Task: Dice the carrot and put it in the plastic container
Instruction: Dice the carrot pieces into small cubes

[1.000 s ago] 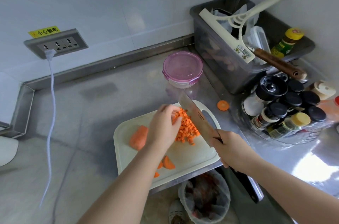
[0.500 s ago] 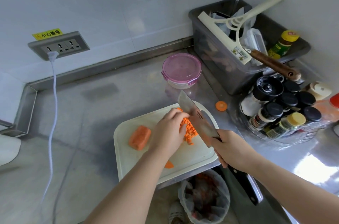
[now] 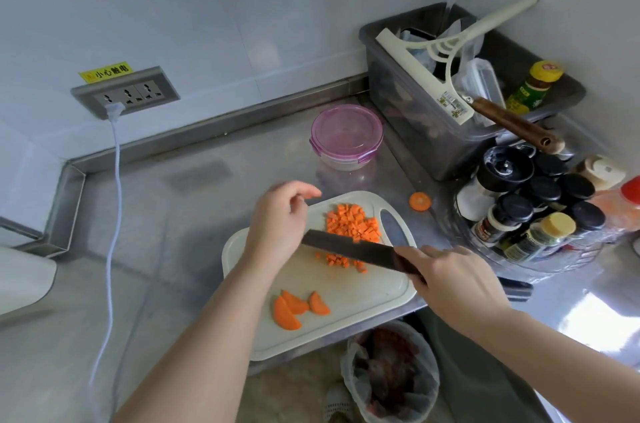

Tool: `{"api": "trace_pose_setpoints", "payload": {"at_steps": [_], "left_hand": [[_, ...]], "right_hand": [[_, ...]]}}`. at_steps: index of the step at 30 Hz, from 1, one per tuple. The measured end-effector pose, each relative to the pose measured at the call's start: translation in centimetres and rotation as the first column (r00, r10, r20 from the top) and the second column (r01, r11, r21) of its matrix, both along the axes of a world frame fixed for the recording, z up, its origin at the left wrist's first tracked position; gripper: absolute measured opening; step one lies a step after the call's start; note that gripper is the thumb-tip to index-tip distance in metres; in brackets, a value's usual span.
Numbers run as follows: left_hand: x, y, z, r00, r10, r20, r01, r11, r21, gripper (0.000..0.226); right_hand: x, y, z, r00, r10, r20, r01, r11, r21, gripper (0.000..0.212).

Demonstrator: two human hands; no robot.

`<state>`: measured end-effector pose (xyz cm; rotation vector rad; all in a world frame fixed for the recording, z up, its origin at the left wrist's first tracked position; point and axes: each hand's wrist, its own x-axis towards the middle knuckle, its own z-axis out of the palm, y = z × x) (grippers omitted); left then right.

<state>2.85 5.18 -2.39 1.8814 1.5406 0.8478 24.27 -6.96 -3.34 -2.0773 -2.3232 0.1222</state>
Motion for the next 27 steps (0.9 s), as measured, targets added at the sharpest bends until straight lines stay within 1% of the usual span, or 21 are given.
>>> {"api": "trace_pose_setpoints", "payload": {"at_steps": [1,2,3,4,6,8,11,13,15,16,17,18,19,20,21,22,24,25,27], "left_hand": [[0.2,0.0,0.2,0.988,-0.130,-0.084,0.125,0.990,-0.063,0.039],[0.6,-0.2,0.3,0.954,-0.250,-0.166,0.227,0.963,-0.145,0.042],[1.0,-0.3,0.2,0.909,-0.347,-0.231,0.295,0.926,-0.234,0.044],[1.4,-0.4,-0.2,0.866,-0.418,-0.275,0.331,0.890,-0.313,0.044],[2.1,-0.6,-1.2,0.808,-0.484,-0.335,0.344,0.850,-0.399,0.045],[2.8,-0.7,-2.0,0.788,-0.496,-0.364,0.337,0.843,-0.419,0.044],[3.3,-0.4,-2.8,0.792,-0.462,-0.399,0.305,0.865,-0.398,0.043],[3.0,-0.2,-2.8,0.832,-0.397,-0.388,0.278,0.903,-0.327,0.042],[2.3,-0.2,-2.1,0.890,-0.297,-0.347,0.233,0.949,-0.214,0.042],[1.7,-0.2,-1.8,0.922,-0.234,-0.307,0.195,0.969,-0.152,0.042],[1.0,-0.5,-1.5,0.953,-0.162,-0.254,0.143,0.985,-0.092,0.042],[0.1,-0.8,-1.3,0.974,-0.083,-0.209,0.076,0.996,-0.042,0.041],[-0.8,-1.3,-1.3,0.982,-0.016,-0.187,0.014,1.000,-0.014,0.039],[-1.7,-2.0,-1.4,0.980,0.021,-0.197,-0.024,1.000,-0.010,0.036],[-2.6,-2.7,-1.7,0.972,0.018,-0.232,-0.025,0.999,-0.030,0.033],[-3.3,-3.6,-2.2,0.960,-0.023,-0.281,0.001,0.997,-0.079,0.030],[-4.6,-5.3,-3.1,0.916,-0.146,-0.375,0.054,0.968,-0.245,0.026],[-5.1,-6.2,-3.5,0.878,-0.205,-0.433,0.054,0.940,-0.336,0.028],[-5.9,-7.6,-4.1,0.790,-0.300,-0.534,0.033,0.892,-0.452,0.045]], "right_hand": [[0.1,0.0,-0.2,0.999,0.031,0.017,-0.032,0.999,0.040,0.045],[0.1,0.0,-0.3,0.998,0.045,0.036,-0.046,0.998,0.042,0.049],[0.1,0.0,-0.4,0.998,0.053,0.045,-0.056,0.997,0.051,0.051],[0.0,0.0,-0.2,0.998,0.048,0.041,-0.050,0.998,0.037,0.052],[-0.1,0.1,-0.3,0.998,0.036,0.060,-0.038,0.999,0.037,0.050],[-0.1,0.1,-0.5,0.997,0.029,0.072,-0.030,0.999,0.021,0.049],[0.2,0.3,-0.8,0.997,0.049,0.057,-0.052,0.997,0.053,0.049],[0.1,0.1,-0.8,0.999,0.042,0.018,-0.042,0.999,0.034,0.049],[0.0,0.0,-0.4,1.000,0.001,-0.026,-0.001,1.000,0.002,0.044],[-0.2,0.0,-0.2,0.998,-0.025,-0.050,0.024,0.999,-0.027,0.040],[-0.2,0.0,-0.3,0.991,-0.071,-0.112,0.065,0.996,-0.060,0.038],[-0.3,-0.1,-0.5,0.975,-0.127,-0.184,0.105,0.987,-0.124,0.038],[-0.4,-0.1,-0.7,0.953,-0.182,-0.244,0.132,0.970,-0.205,0.037],[-0.6,-0.2,-0.8,0.918,-0.238,-0.317,0.152,0.950,-0.275,0.036],[-0.8,-0.3,-1.2,0.880,-0.281,-0.383,0.158,0.934,-0.322,0.034],[-1.0,-0.3,-1.5,0.844,-0.316,-0.434,0.163,0.921,-0.354,0.031],[-1.3,-0.2,-1.7,0.801,-0.369,-0.471,0.183,0.901,-0.394,0.024],[-1.5,-0.1,-1.8,0.796,-0.376,-0.474,0.185,0.897,-0.401,0.022],[-1.9,0.0,-1.9,0.793,-0.369,-0.485,0.168,0.897,-0.408,0.019]]}}
